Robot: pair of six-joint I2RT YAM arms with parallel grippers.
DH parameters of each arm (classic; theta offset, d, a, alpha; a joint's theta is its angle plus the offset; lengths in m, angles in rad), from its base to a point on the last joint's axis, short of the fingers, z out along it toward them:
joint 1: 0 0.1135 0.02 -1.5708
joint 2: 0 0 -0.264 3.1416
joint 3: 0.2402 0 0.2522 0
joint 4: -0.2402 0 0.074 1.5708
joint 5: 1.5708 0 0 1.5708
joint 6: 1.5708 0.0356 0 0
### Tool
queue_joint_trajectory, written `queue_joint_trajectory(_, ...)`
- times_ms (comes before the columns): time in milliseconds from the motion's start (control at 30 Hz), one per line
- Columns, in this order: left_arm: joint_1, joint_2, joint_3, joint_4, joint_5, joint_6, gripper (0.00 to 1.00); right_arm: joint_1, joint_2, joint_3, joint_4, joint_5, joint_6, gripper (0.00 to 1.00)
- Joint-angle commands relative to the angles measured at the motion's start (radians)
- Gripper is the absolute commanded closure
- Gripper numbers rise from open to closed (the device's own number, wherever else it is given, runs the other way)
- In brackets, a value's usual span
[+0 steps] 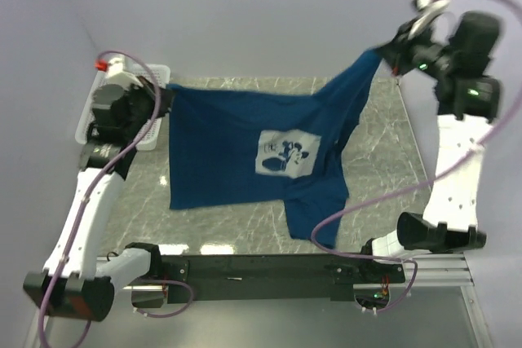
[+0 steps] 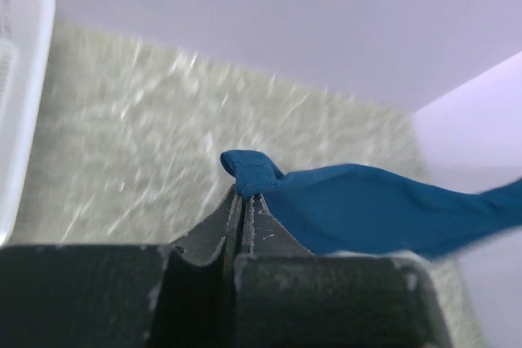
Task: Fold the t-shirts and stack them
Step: Flatten the tshirt out
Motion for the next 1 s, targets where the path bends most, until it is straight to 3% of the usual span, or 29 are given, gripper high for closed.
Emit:
queue_joint_trajectory(0,0.005,-0.127,0.158,0.040,-0.046,-0.065,1.00,-0.013,-0.033,0.341,-0.101,0.079,0.000,1.00)
queue_joint_trajectory(33,0.005,-0.148,0.214,0.044,-0.054,-0.076,1.00,-0.012,-0.029,0.508,-0.115,0.093,0.014,1.00)
queue_joint_trajectory(100,0.005,-0.200,0.267,0.056,-0.075,-0.111,0.99,-0.012,-0.071,0.597,-0.080,0.146,0.063,1.00)
queue_joint_trajectory(233,0.005,-0.250,0.426,0.029,-0.100,-0.145,0.99,-0.030,-0.272,0.456,0.199,0.226,0.137,1.00)
queue_joint_trajectory(333,0.005,-0.277,0.506,0.009,-0.112,-0.151,0.99,-0.044,-0.294,0.566,0.214,0.286,0.178,1.00)
queue_joint_trajectory(500,0.005,-0.300,0.598,-0.034,-0.115,-0.162,0.99,-0.050,-0.357,0.545,0.290,0.340,0.206,1.00)
queue_joint_trajectory(767,0.005,-0.331,0.560,-0.046,-0.123,-0.159,0.99,-0.050,-0.357,0.517,0.293,0.384,0.194,1.00)
queue_joint_trajectory(967,0.003,-0.357,0.384,-0.011,-0.103,-0.174,0.99,-0.050,-0.357,0.343,0.295,0.341,0.160,1.00)
